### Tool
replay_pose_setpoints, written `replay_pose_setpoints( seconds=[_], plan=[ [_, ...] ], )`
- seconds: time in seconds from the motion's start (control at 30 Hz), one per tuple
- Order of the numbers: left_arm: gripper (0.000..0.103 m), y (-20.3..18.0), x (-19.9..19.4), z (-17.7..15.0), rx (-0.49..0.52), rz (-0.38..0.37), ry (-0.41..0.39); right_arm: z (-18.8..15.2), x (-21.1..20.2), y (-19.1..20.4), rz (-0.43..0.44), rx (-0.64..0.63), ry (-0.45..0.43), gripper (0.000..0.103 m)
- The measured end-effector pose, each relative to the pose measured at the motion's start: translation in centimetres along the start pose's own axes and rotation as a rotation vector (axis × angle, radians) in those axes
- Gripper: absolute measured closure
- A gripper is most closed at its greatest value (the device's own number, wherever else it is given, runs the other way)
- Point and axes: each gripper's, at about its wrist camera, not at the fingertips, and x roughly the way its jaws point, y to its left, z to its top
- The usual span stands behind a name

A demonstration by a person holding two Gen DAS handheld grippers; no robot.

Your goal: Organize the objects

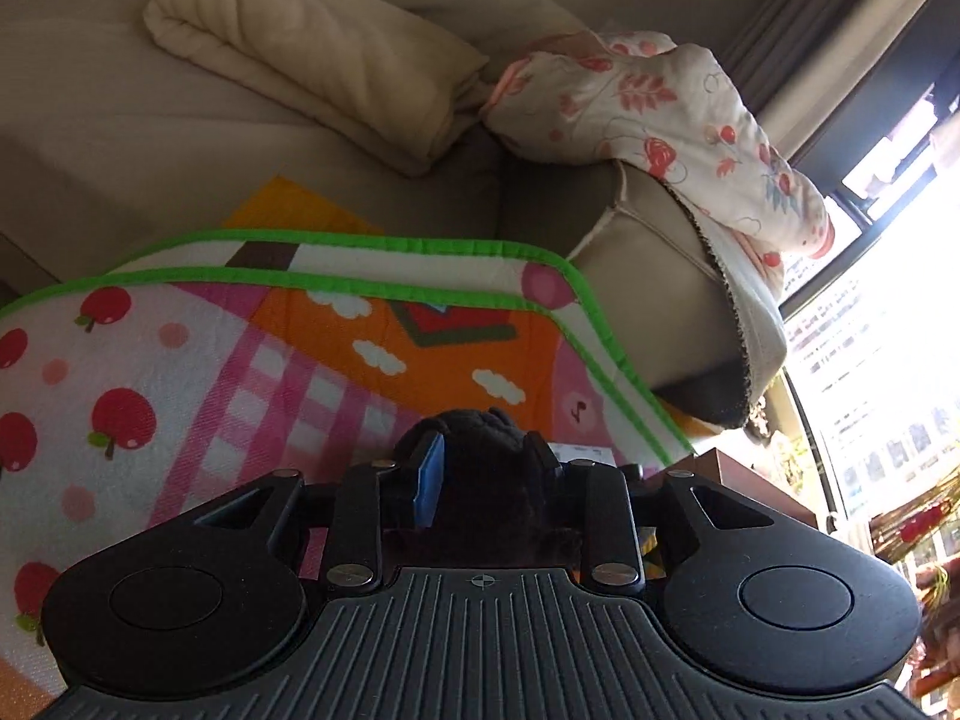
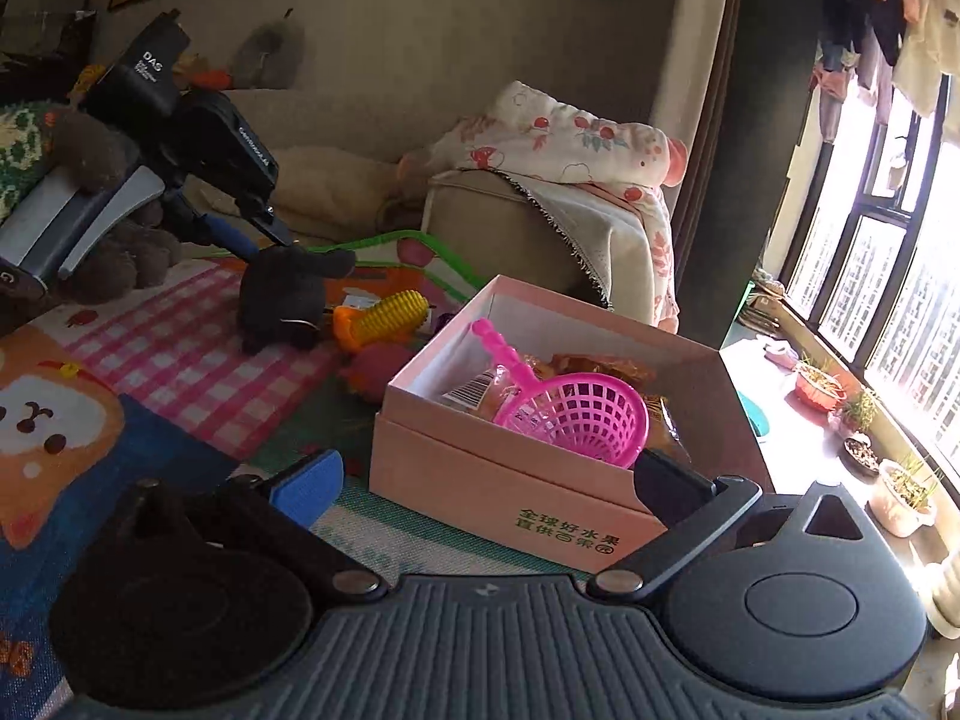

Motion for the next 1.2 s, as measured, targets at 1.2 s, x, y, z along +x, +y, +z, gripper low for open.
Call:
replay_pose_setpoints(
  seconds=[1.2],
  plan=[
    [0.064,-5.5,-5.7,-12.9,0.798,-0.273,-0.004,-2.1,0.8,-0.1,0.053,0.157,0.039,0.000]
  ],
)
